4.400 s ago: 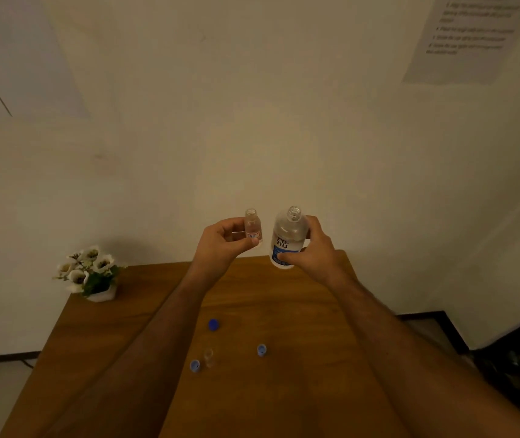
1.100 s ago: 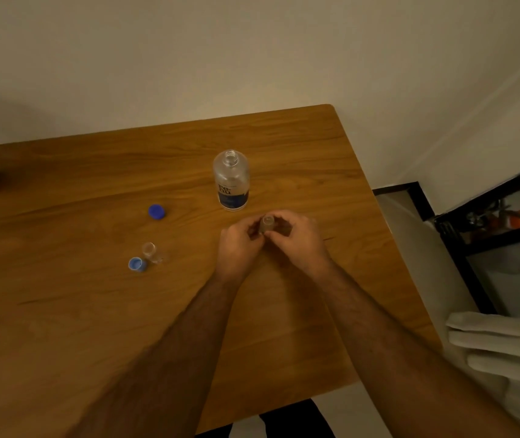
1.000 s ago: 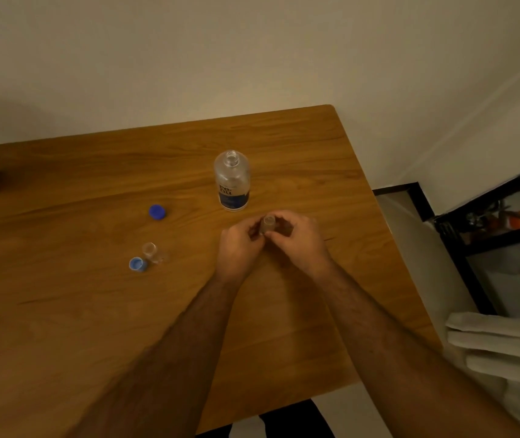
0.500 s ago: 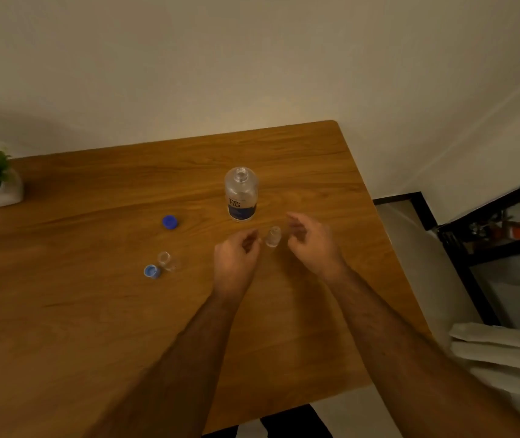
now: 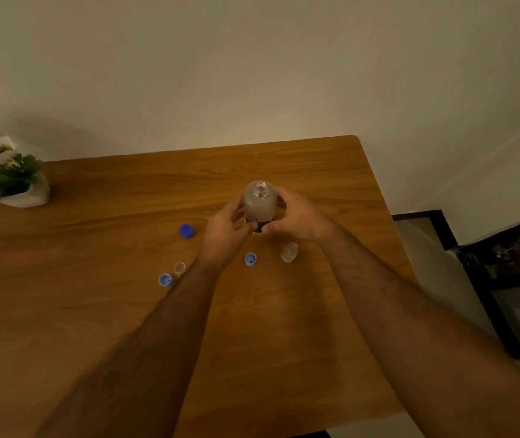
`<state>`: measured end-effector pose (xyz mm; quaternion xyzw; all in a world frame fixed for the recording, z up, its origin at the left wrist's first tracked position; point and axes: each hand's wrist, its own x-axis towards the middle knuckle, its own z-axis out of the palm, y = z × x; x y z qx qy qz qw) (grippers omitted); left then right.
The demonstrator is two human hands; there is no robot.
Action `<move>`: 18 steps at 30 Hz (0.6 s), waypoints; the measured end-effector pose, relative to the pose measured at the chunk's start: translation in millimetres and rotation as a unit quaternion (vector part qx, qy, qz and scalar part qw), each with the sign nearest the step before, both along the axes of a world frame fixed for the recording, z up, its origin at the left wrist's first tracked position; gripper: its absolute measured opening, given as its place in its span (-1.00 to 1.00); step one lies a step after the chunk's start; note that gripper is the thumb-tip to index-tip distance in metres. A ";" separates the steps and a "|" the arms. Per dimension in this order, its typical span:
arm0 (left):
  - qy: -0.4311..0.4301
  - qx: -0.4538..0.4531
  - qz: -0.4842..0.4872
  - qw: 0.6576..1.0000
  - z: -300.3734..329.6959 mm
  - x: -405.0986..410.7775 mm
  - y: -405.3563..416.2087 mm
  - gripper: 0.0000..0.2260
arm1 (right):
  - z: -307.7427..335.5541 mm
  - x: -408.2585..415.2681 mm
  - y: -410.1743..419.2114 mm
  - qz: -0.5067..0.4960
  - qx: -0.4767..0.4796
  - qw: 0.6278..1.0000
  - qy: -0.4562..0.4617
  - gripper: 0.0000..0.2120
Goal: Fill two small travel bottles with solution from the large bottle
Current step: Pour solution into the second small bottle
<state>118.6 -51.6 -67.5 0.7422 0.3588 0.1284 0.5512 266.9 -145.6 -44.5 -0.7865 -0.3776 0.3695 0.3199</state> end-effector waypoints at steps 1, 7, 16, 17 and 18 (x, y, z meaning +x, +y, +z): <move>-0.005 0.000 -0.004 1.000 -0.7 1.1 1.6 -0.37 | -1.9 0.0 3.0 0.002 0.006 1.000 0.006 -0.14; -0.026 -0.021 0.006 0.999 -1.9 2.1 4.4 -0.43 | -9.5 -1.5 8.7 -0.028 0.046 0.998 0.042 -0.18; -0.062 0.003 -0.002 0.998 55.0 -7.5 17.7 -0.41 | 38.0 -0.1 17.7 0.001 0.124 0.992 0.027 -0.19; -0.065 0.009 -0.003 0.998 65.3 -9.4 20.2 -0.41 | 47.3 -0.8 19.4 0.004 0.136 0.990 0.024 -0.18; -0.066 0.016 -0.004 0.998 74.7 -11.5 22.3 -0.42 | 55.9 -2.0 20.8 0.005 0.144 0.989 0.021 -0.19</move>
